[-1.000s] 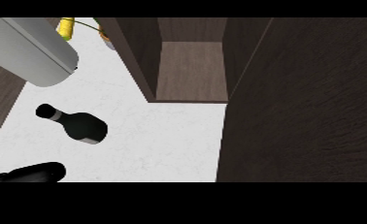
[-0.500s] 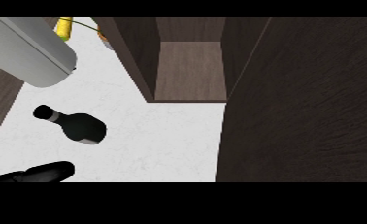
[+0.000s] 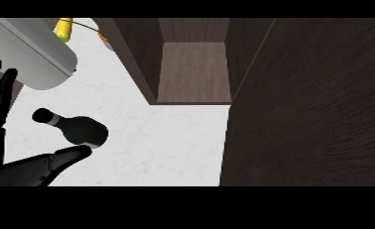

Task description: Pick up the wine, place it into the cabinet and close the cabinet

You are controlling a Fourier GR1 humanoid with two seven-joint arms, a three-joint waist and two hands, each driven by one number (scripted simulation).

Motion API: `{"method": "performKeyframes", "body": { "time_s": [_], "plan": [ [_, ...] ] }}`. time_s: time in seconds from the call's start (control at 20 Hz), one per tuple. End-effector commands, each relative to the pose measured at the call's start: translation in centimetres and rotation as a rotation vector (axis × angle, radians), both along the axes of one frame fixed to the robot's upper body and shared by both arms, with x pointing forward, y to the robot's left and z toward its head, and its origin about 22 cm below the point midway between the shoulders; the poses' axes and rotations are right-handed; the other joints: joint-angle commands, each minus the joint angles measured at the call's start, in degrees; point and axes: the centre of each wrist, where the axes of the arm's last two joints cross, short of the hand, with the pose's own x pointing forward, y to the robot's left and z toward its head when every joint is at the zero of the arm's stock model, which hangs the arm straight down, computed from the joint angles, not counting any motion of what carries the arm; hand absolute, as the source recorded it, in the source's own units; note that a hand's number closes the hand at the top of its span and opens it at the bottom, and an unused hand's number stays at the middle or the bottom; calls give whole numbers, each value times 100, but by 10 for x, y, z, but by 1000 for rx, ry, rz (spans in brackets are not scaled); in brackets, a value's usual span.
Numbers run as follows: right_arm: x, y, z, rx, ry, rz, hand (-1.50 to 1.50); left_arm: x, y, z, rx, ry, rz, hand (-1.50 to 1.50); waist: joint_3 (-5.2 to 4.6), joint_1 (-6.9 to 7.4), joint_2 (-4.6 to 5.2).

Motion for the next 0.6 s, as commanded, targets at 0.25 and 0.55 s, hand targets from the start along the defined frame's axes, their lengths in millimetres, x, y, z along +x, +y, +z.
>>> {"method": "performKeyframes", "body": {
  "time_s": [0.25, 0.55],
  "plan": [
    [-21, -24, -2, 49, -18, 33, -150, 5, 12, -66, 22, 26, 139, -150, 3, -12, -6],
    [-31, -21, -4, 32, -8, 70, -150, 18, 50, -100, 9, 33, 174, -150, 2, -29, -6]
  ]
}}
